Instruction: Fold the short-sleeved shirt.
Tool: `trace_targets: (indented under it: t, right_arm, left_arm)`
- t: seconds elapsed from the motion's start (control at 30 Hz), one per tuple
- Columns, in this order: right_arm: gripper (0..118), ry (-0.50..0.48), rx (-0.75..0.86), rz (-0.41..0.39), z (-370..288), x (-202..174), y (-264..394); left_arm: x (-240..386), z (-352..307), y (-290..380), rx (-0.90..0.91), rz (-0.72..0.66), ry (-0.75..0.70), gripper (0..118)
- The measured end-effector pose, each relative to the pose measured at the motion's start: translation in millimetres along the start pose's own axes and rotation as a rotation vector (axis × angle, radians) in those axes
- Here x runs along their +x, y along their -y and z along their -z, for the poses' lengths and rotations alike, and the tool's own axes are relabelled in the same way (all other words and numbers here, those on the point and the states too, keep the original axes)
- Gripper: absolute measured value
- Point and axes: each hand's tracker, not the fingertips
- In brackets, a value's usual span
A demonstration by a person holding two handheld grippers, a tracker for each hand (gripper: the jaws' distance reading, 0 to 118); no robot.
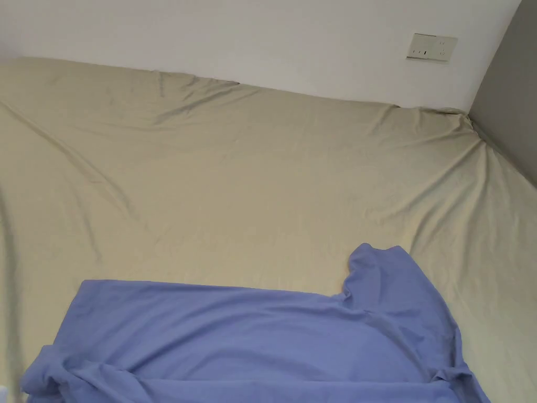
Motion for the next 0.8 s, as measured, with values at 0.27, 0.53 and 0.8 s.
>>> trace_targets:
  t: [0.27, 0.53, 0.8]
  right_arm:
    - [12, -0.029, 0.27, 0.096, -85.7, -0.9, -0.6]
    - [1, -0.16, 0.335, 0.105, -85.8, -37.2, -21.9]
    - [2, -0.188, 0.263, 0.067, -65.6, -54.3, -37.4]
  left_arm:
    - [-1.6, -83.0, 13.3, 0.181, -0.077, 0.021, 12]
    - [24.3, -75.9, -14.6, 0.26, -0.022, 0.05, 0]
    - [27.5, -31.7, -78.9, 0.272, 0.006, 0.072, 0]
